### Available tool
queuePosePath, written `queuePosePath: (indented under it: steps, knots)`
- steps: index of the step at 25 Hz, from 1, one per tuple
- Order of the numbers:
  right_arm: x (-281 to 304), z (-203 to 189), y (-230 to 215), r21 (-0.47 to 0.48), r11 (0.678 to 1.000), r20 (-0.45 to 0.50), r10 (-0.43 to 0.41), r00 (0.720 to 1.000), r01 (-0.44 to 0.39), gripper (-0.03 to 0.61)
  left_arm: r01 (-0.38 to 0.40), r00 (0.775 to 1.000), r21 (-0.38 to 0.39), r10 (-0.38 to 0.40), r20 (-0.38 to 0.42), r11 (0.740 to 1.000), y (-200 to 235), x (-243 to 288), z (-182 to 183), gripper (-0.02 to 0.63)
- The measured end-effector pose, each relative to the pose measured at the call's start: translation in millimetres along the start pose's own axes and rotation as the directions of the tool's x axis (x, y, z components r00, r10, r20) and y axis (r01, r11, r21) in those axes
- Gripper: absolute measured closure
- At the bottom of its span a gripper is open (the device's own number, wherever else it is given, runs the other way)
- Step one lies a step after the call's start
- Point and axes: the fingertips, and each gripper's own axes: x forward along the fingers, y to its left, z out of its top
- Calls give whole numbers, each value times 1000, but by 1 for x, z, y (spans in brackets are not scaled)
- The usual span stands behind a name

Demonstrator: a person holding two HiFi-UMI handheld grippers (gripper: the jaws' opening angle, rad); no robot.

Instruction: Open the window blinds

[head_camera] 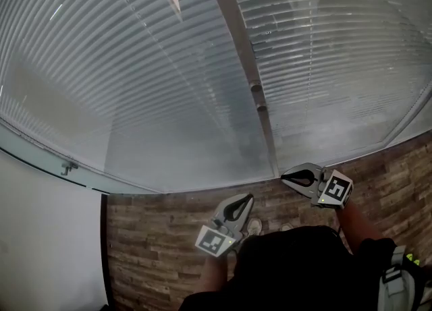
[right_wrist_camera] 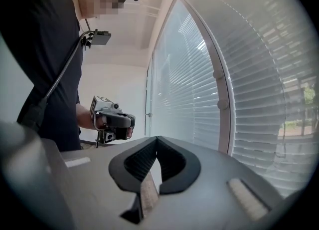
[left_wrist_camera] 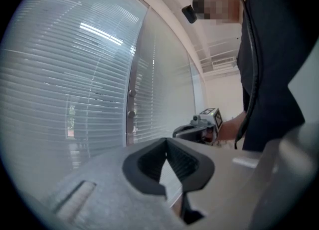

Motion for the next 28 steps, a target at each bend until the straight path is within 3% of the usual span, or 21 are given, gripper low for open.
queuePosePath:
  steps: [13, 28]
  knots:
    - [21, 9, -21, 6, 983, -10, -182, 983, 182, 572, 145, 989, -6, -145, 0, 989, 43, -1, 7, 609]
    - [37, 5, -36, 30, 939, 9, -344, 939, 344, 572, 319, 948, 27, -319, -10, 947, 74, 12, 3, 609]
